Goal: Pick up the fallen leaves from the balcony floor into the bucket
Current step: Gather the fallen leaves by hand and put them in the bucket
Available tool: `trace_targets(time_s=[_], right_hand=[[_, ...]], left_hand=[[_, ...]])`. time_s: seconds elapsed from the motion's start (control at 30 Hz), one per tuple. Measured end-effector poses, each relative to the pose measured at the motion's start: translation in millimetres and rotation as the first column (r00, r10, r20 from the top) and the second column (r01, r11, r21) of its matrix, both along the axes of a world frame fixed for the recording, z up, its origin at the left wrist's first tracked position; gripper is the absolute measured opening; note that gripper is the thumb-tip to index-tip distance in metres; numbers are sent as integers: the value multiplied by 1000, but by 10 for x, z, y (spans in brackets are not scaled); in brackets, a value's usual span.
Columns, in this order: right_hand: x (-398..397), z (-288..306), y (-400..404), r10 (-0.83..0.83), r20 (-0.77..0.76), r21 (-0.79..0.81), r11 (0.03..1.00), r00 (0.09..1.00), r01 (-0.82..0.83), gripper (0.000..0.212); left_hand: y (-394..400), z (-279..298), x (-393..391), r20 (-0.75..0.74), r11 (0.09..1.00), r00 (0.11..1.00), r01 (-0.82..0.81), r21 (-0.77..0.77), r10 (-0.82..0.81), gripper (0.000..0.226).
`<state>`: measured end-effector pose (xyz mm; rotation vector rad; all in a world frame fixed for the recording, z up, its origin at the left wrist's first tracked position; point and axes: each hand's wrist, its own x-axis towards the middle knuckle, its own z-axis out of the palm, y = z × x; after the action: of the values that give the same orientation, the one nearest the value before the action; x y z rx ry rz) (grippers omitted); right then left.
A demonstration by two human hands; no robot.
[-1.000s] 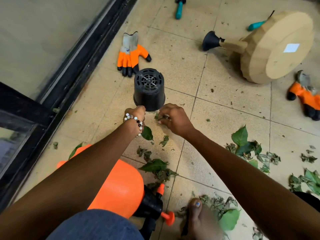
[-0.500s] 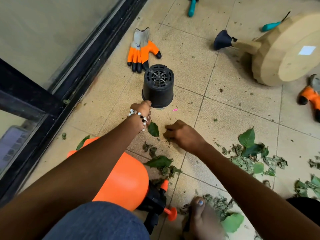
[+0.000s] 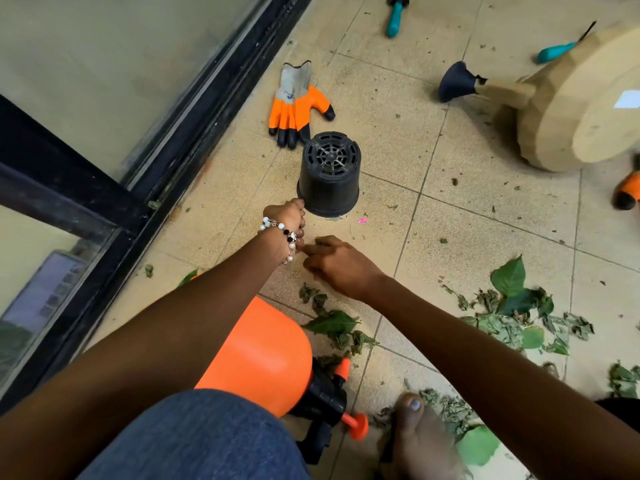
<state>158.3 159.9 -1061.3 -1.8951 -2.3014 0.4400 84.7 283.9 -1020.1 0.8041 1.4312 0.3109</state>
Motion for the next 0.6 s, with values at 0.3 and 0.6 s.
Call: trace_targets(time_s=[0.3,0.6], right_hand=[[319,117,-201,-338,-194,59,933,921,355,15],[595,605,-432,-570,-804,-488,473,-168,733,17]], left_hand=[[-102,21,21,80,967,974,222,-123,-213,30],[-604,32,500,146,912,935,349,-216,-323,47]])
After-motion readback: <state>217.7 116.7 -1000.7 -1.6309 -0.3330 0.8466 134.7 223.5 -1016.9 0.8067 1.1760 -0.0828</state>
